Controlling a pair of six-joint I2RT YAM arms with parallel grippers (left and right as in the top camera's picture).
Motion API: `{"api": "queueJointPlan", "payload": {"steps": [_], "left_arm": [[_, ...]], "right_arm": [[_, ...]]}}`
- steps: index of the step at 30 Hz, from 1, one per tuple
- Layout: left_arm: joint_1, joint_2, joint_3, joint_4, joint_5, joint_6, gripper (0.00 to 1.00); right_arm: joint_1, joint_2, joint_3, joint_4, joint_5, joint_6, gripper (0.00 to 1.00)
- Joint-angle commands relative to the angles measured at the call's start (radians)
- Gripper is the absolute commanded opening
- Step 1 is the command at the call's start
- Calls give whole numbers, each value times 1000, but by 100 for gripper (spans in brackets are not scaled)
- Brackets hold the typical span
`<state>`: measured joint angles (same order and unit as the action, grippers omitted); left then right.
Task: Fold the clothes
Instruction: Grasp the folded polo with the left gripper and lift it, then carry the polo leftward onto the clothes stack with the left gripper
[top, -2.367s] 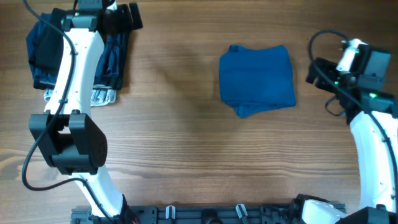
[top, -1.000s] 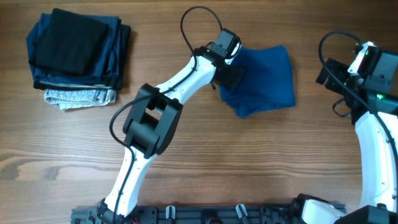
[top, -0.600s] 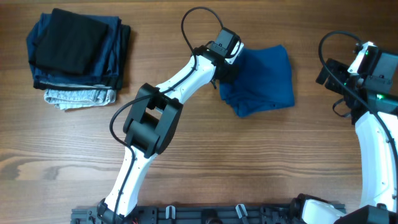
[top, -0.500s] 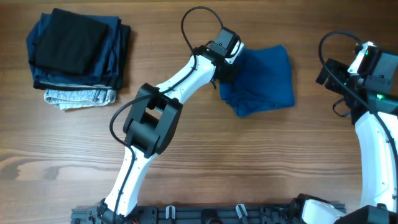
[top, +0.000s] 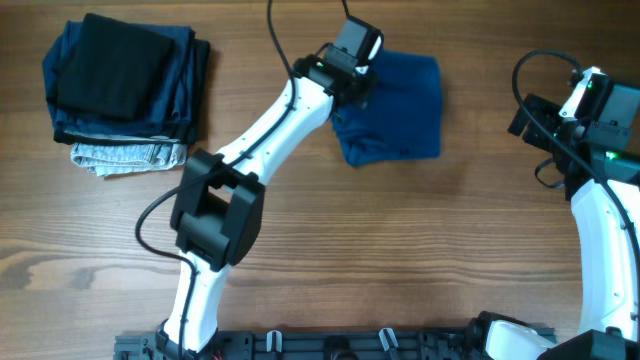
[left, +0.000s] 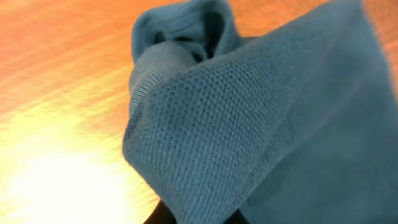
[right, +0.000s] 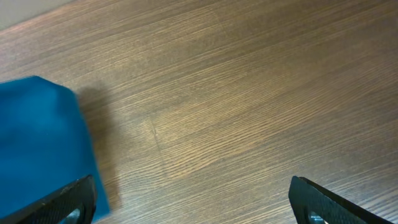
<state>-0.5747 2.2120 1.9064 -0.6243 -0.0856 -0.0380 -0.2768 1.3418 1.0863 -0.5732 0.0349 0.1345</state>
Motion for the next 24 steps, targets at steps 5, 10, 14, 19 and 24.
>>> {"api": "queueJointPlan", "payload": {"steps": [5, 10, 14, 19, 24], "left_arm": [[81, -94, 18, -11, -170, 5, 4], [161, -164, 18, -18, -174, 9, 4], [245, -211, 18, -18, -174, 9, 4], [348, -232, 18, 13, -174, 9, 4], [441, -234, 18, 83, -174, 10, 4]], "right_arm": [[-2, 10, 15, -1, 18, -3, 100], [-2, 10, 15, -1, 18, -3, 99], [-2, 10, 15, -1, 18, -3, 100], [-2, 10, 15, 0, 18, -3, 99], [-2, 10, 15, -1, 18, -3, 99]]}}
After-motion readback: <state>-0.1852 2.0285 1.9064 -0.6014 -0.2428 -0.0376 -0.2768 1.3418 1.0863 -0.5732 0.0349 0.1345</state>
